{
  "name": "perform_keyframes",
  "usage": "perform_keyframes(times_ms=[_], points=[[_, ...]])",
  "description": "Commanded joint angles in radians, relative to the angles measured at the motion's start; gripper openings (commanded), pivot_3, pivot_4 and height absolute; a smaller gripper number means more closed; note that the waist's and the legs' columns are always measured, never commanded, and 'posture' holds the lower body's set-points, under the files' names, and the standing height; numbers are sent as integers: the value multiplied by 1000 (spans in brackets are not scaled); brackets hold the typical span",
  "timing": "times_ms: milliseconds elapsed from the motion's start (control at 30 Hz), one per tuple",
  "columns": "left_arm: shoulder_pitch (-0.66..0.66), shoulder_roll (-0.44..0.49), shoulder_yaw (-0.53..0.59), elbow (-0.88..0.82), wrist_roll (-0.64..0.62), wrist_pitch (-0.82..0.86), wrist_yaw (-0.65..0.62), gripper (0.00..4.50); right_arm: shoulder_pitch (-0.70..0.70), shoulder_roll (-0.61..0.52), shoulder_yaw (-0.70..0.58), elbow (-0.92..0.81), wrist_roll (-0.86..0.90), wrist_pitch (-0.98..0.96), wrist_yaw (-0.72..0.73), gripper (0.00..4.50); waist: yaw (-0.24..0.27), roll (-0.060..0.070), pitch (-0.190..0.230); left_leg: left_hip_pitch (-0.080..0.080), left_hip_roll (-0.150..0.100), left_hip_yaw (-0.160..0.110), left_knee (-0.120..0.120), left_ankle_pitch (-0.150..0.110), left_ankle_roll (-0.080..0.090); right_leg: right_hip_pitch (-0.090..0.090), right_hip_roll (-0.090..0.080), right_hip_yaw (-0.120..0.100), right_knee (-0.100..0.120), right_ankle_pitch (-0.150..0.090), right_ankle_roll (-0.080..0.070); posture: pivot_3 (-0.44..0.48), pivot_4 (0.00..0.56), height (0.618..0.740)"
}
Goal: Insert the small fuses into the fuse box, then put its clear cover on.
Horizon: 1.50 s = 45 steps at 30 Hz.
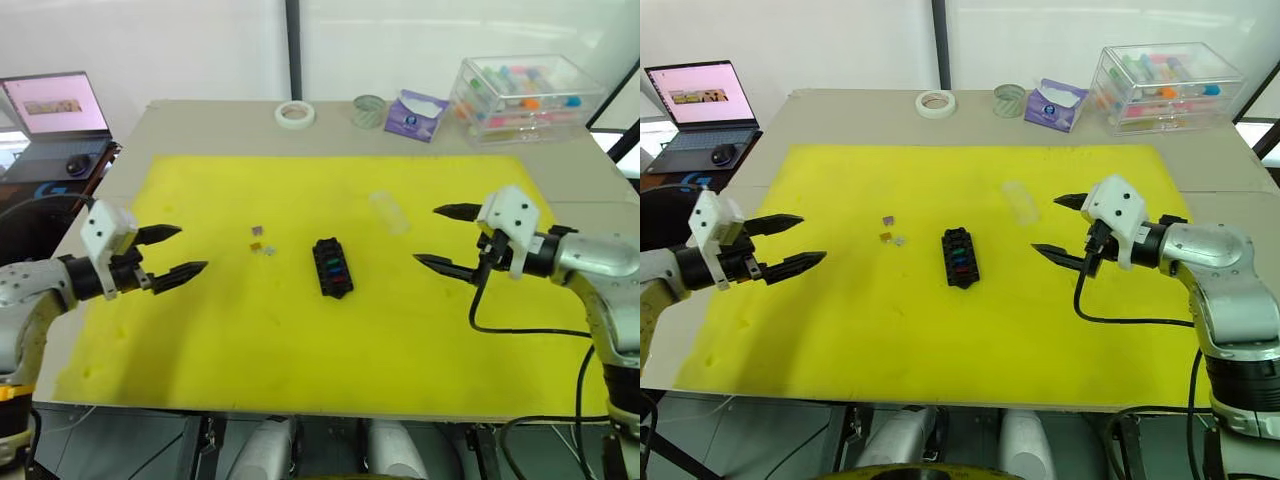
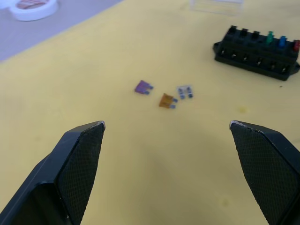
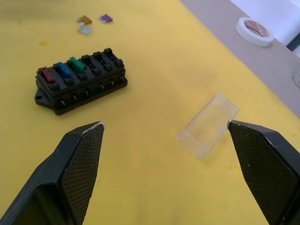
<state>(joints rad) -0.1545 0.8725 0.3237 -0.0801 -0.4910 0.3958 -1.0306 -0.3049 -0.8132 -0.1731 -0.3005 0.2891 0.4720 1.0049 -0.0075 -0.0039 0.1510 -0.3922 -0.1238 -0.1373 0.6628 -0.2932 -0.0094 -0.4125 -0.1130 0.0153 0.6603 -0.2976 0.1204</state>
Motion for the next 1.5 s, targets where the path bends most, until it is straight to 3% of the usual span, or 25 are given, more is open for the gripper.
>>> perform_keyframes(times_ms=[33, 367, 533, 733, 967, 1033, 1133, 1267, 1500], points=[[-1, 3, 15, -22, 1, -16, 12, 4500, 21, -4, -26, -27, 16, -9, -33, 4471, 1, 0, 0, 0, 0, 0, 0, 0, 0, 0, 0, 0, -1, 0, 0, 0, 150, 740], [3, -9, 10, -39, 0, -4, 42, 4500, -22, -6, 1, -30, 41, 12, -72, 4471, -4, 0, 0, 0, 0, 0, 0, 0, 0, 0, 0, 0, -1, 0, 0, 0, 150, 740], [1, -37, 35, -65, -58, 84, 94, 4500, -89, 6, 32, -35, 60, 21, -80, 4471, -4, 0, 0, 0, 0, 0, 0, 0, 0, 0, 0, 0, -1, 0, 0, 0, 150, 740], [28, -113, 134, -146, -305, 413, 239, 4500, -248, 47, 165, -69, 105, 64, -39, 4471, -9, 0, 0, 0, 1, 0, 0, 0, 0, -1, 1, 0, 0, 0, 0, 0, 150, 740], [37, -293, 241, -216, -613, 660, 542, 4500, -380, 127, 312, -99, 63, 105, -76, 4471, 0, -1, 0, 0, 0, 0, 1, 0, 0, 0, 0, 0, 1, 0, 0, 0, 150, 740], [28, -325, 262, -214, -705, 690, 611, 4500, -389, 136, 326, -104, 59, 109, -82, 4471, 0, -2, -1, 0, 0, 0, 2, 0, 0, 0, 0, 0, 1, 0, 0, 0, 150, 740], [18, -404, 277, -151, -948, 717, 802, 4500, -389, 157, 336, -105, 58, 111, -102, 4471, -1, -3, -1, 0, 0, -1, 2, 0, 0, 0, 0, 0, 1, 0, 0, 0, 150, 740], [-18, -426, 228, -47, -1183, 701, 1068, 4500, -386, 163, 334, -99, 56, 113, -110, 4471, -4, -3, -1, 0, 0, -1, 2, 0, 0, 0, 0, 0, 2, 0, 0, 0, 150, 740], [-98, -396, 141, 70, -1357, 655, 1229, 4500, -392, 166, 330, -97, 62, 121, -113, 4471, -3, -3, -1, 0, 0, 0, 3, 0, 0, 0, 0, 1, 3, 0, 0, 0, 150, 740]])
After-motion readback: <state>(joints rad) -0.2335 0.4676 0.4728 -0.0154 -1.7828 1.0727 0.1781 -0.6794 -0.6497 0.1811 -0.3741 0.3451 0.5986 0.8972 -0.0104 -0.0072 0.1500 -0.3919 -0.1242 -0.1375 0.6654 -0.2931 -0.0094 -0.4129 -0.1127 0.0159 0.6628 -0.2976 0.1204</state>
